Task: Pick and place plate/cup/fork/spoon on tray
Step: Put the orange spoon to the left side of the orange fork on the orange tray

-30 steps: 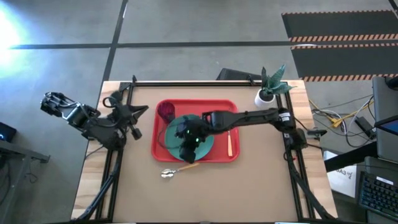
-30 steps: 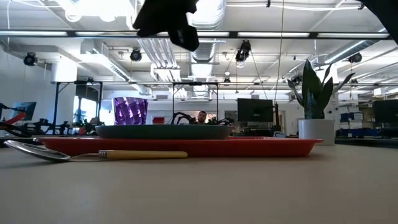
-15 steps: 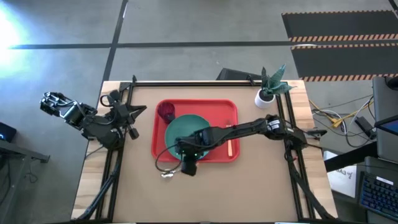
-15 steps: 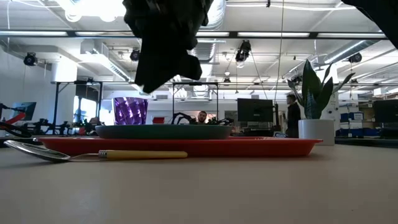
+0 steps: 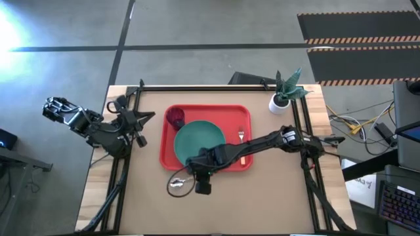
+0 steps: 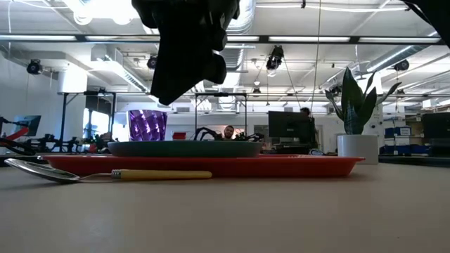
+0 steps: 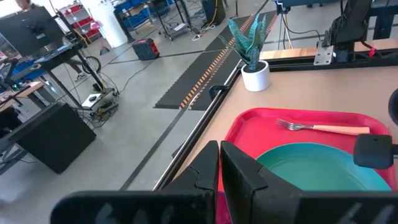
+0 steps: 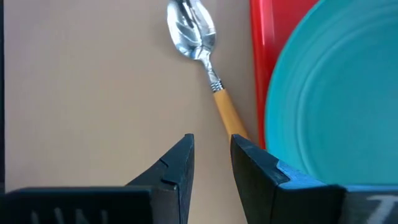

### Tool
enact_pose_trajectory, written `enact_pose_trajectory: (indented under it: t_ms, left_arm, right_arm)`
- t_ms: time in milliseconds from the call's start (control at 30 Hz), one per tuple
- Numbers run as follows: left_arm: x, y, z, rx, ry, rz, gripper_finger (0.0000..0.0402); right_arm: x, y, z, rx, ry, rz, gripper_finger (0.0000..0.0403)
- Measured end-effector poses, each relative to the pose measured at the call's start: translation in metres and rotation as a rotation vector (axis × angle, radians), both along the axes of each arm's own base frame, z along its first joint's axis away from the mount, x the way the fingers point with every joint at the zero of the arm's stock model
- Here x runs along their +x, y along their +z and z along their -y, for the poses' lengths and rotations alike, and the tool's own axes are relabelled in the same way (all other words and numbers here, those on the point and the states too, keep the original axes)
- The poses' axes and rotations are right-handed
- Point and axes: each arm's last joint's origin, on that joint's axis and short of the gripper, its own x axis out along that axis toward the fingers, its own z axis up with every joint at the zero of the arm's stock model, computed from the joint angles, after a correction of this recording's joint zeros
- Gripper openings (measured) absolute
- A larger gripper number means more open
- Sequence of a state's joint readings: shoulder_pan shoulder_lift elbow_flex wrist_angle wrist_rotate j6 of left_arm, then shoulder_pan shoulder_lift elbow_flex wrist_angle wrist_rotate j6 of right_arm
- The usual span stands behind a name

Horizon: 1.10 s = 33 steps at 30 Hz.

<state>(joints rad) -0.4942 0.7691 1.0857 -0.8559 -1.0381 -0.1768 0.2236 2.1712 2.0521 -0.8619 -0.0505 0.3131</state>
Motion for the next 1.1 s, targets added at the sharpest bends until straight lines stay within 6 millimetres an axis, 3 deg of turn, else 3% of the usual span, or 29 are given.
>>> enact_pose_trajectory:
  t_ms: [200, 500, 900, 1100]
  left_arm:
    - [0.001, -0.001, 0.001, -0.013, -0.013, -0.004, 0.0]
    - [0.001, -0.002, 0.001, -0.034, -0.027, -0.002, 0.0]
    - [0.001, -0.002, 0.002, -0.045, -0.049, -0.007, 0.0]
    - [0.001, -0.002, 0.001, -0.045, -0.049, -0.007, 0.0]
  right_arm:
    - [-0.001, -0.004, -0.003, 0.003, -0.004, -0.013, 0.0096]
    - [0.007, -0.05, -0.016, 0.024, -0.015, -0.112, 0.0096]
    - [0.013, -0.046, -0.011, -0.001, -0.009, -0.061, 0.0096]
    - [0.015, -0.059, -0.01, -0.009, -0.012, -0.083, 0.0111]
